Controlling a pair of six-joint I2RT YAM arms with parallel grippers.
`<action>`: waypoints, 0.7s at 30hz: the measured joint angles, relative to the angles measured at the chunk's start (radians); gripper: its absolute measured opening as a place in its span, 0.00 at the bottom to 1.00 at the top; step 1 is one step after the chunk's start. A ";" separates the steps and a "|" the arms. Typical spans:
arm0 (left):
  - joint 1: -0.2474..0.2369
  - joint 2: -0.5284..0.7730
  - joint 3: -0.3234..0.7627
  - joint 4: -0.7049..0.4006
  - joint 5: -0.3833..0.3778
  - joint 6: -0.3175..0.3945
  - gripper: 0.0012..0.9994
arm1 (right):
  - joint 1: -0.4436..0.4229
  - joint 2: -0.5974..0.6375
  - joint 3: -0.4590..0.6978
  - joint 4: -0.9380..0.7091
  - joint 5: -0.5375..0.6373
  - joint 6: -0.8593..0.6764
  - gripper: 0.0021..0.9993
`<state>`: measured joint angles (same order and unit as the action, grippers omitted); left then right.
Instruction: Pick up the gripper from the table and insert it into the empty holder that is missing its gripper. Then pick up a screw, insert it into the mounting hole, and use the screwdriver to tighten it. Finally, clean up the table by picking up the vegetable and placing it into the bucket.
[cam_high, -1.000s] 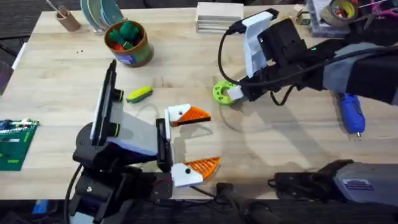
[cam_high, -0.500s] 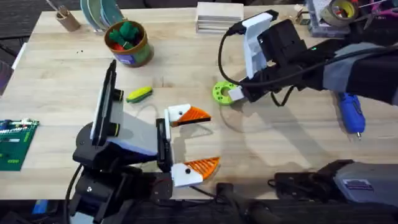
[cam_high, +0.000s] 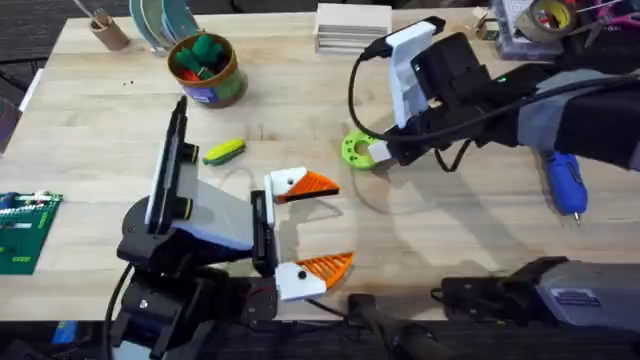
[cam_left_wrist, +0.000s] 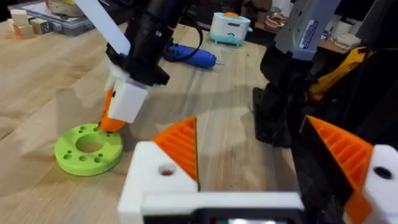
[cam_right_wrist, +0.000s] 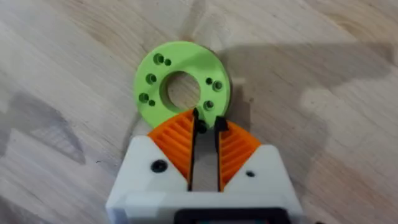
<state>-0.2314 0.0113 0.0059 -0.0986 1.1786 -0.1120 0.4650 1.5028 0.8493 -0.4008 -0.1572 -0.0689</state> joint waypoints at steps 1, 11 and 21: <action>0.000 0.000 0.000 0.000 0.000 0.000 0.99 | 0.006 0.000 0.001 0.000 0.006 0.000 0.25; 0.000 0.000 0.000 0.000 0.000 0.000 0.99 | 0.033 0.000 0.008 -0.010 0.037 -0.007 0.10; 0.000 0.000 0.000 0.000 0.000 0.000 0.99 | 0.034 0.000 0.024 -0.022 0.068 -0.007 0.03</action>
<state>-0.2314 0.0110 0.0059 -0.0986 1.1786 -0.1120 0.4992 1.5028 0.8731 -0.4232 -0.0893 -0.0757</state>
